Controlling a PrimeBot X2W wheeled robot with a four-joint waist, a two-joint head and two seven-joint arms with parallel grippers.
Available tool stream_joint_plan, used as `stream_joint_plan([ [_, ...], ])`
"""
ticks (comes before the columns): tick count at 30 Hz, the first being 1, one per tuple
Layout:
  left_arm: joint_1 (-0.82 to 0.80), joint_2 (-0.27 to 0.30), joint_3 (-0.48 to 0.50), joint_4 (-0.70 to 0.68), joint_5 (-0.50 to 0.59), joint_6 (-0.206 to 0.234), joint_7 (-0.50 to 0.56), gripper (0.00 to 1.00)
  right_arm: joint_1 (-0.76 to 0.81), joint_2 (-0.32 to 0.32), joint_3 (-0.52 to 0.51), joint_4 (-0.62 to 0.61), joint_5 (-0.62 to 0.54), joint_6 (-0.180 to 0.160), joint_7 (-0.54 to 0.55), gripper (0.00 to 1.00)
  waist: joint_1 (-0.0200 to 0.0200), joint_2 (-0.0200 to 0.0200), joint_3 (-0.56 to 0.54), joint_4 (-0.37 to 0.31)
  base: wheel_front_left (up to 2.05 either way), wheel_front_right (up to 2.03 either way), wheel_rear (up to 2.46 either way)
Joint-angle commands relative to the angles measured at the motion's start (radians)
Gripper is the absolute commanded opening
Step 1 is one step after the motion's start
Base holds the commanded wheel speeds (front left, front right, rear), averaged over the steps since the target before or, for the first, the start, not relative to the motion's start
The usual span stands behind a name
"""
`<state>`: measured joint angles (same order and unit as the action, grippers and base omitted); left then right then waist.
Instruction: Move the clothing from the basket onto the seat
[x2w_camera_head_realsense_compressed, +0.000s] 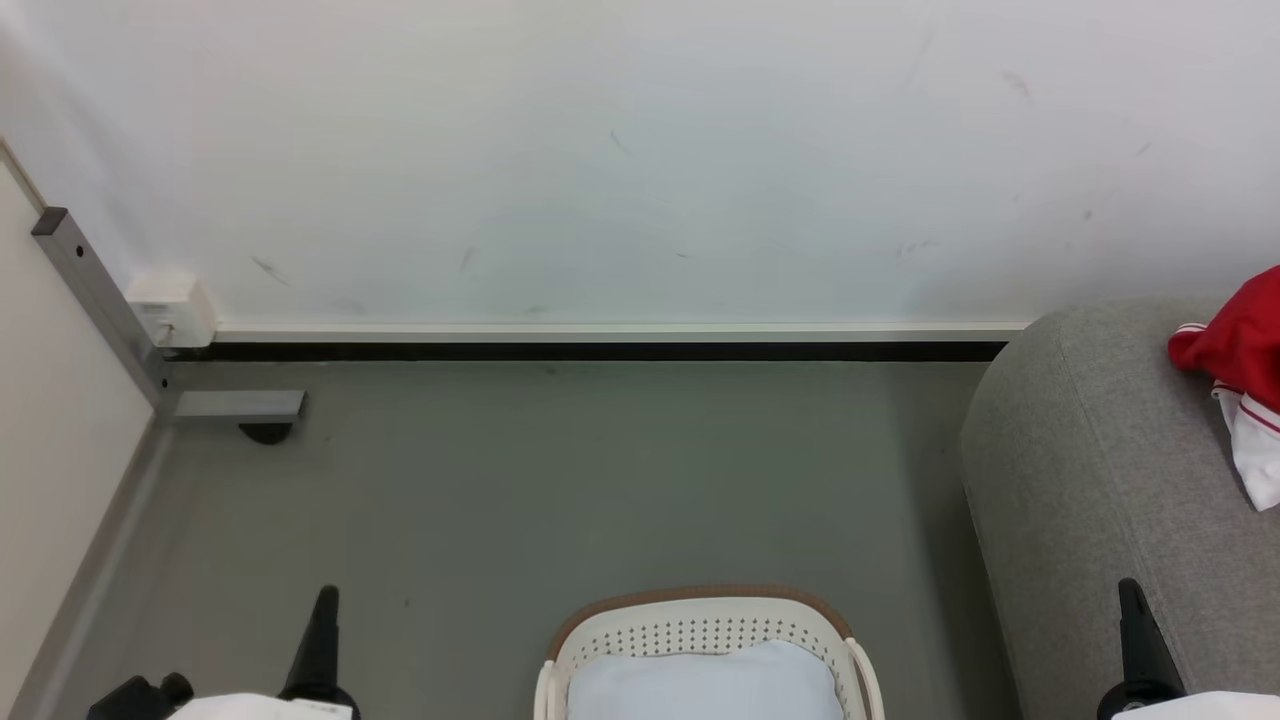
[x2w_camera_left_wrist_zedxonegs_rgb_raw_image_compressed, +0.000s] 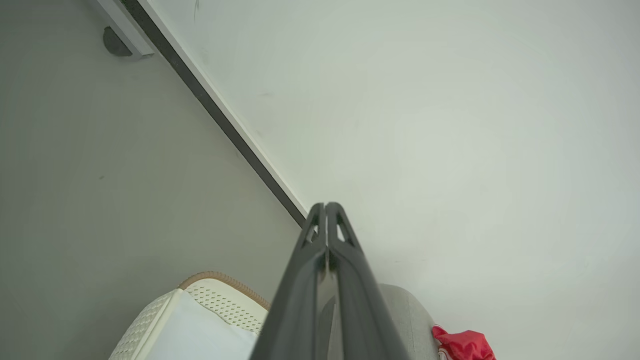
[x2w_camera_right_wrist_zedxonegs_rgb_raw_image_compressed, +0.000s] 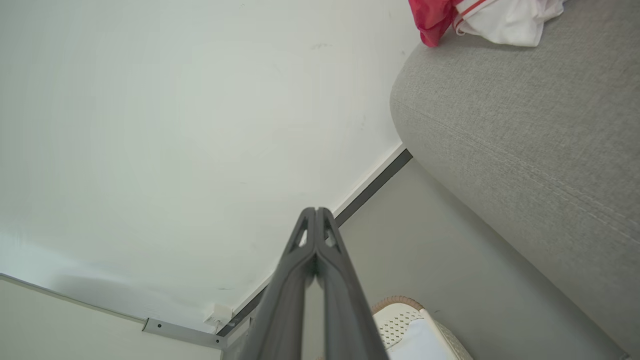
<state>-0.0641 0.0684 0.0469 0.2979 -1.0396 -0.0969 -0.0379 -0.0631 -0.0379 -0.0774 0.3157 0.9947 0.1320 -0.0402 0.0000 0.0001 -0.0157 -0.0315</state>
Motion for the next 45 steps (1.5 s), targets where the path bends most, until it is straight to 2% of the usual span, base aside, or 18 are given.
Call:
stream_joint_plan([
  [1,-0.024,0.001,0.005,-0.014,-0.034,-0.006,0.005,0.0,-0.028,-0.012,-0.006,-0.018,0.027,-0.001,0.007,0.0,0.0,-0.0001,0.0,0.001,0.0,0.0,0.0],
  [45,-0.042,-0.012,0.053,-0.043,-0.419,-0.028,0.113,0.0,-0.043,-0.016,-0.029,-0.058,0.45,-0.002,0.114,0.0,0.0,-0.0001,0.012,0.021,0.0,0.0,0.0],
])
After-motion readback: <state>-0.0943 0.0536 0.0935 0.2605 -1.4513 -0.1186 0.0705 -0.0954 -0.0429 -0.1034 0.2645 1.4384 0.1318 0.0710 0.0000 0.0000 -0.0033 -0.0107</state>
